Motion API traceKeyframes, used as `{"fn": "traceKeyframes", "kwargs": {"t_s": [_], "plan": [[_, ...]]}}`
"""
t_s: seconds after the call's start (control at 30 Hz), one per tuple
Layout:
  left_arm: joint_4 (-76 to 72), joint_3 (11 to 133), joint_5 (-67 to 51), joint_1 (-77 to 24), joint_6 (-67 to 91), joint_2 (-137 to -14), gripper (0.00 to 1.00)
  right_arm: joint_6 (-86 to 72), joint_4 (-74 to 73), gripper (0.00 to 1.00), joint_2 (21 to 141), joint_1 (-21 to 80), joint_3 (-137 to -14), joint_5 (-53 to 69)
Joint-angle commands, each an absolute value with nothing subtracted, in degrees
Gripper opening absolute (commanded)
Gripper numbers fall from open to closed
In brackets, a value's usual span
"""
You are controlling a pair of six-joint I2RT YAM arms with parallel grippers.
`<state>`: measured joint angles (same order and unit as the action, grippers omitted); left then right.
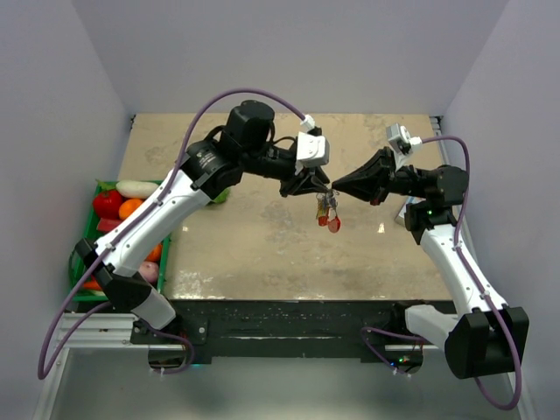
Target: Remove the keys from the keyring
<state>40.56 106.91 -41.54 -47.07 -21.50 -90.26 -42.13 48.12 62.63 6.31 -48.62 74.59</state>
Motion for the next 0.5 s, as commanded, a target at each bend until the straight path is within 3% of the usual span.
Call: {"fn": "traceKeyframes", "kwargs": {"t_s": [0.0, 0.47], "plan": [[37.2, 108.6, -43.4, -45.4, -19.0, -88.7, 0.27, -43.1, 51.4, 0.0, 61.8, 6.2, -51.4, 74.4], [37.2, 105.5, -45.7, -44.4, -18.5, -89.8, 0.27, -43.6, 51.9, 0.0, 61.5, 6.1, -51.9, 74.4]]}}
